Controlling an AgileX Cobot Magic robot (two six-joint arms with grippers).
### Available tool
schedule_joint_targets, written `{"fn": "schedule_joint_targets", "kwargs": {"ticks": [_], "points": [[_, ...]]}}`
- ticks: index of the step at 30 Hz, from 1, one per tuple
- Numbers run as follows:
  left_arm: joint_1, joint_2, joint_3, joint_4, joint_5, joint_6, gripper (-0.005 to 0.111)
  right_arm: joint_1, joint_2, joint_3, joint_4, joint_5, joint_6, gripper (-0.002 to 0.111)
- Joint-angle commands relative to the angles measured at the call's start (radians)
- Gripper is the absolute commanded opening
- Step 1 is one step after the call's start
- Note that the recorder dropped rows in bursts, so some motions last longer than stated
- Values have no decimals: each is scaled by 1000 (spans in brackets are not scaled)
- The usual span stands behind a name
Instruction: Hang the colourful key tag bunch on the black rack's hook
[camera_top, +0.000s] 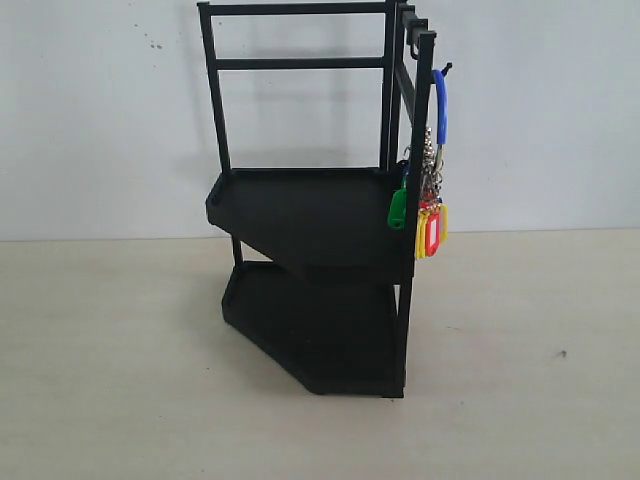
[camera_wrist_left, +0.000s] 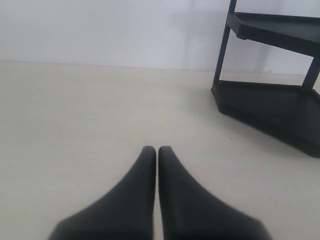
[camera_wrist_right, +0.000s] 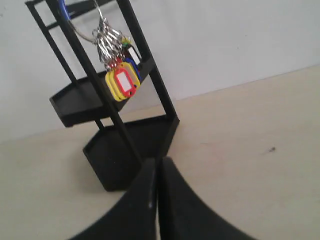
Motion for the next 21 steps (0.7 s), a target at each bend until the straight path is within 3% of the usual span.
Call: {"fn": "schedule_joint_targets", "kwargs": {"ticks": [1, 6, 21], "points": [[2, -2, 3, 5, -9, 3, 4, -5, -6, 5, -81, 99, -2, 0], [2, -2, 3, 5, -9, 3, 4, -5, -6, 5, -116, 202, -2, 0], [2, -2, 3, 5, -9, 3, 4, -5, -6, 5, -207, 243, -33, 0]]}}
